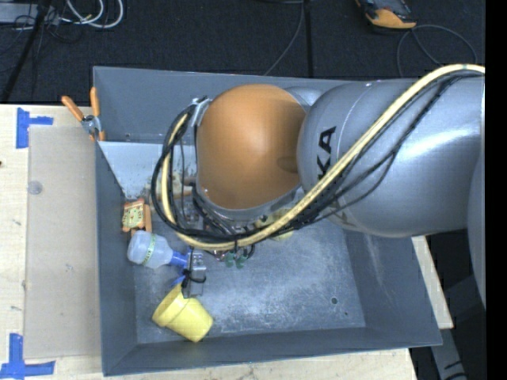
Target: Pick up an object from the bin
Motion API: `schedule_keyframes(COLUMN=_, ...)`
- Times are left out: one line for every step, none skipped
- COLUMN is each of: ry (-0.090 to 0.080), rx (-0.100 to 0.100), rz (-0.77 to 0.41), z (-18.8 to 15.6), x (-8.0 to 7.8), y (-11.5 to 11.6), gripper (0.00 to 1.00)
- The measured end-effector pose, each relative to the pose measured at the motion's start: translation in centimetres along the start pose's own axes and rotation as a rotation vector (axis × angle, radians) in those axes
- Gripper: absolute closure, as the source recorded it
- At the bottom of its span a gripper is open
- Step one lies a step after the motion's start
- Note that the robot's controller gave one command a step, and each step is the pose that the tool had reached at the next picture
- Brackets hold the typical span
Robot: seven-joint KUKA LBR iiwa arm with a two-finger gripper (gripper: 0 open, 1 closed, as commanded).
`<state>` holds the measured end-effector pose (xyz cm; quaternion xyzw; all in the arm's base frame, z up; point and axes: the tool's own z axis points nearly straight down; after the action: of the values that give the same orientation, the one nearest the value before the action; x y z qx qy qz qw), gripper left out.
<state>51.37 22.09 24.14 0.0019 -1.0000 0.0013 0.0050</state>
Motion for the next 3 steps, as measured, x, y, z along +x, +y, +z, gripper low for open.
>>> schedule_keyframes(ry=-0.008, rx=-0.002, rz=0.005, z=-0.5, x=-0.2, y=-0.1, gripper=0.00)
schedule_keyframes(ry=-0.011, rx=-0.003, rz=-0.047, z=4.1, x=0.6, y=-0.6, gripper=0.00)
schedule_keyframes(ry=-0.010, rx=-0.002, rz=-0.103, z=10.1, x=-0.6, y=-0.7, gripper=0.00)
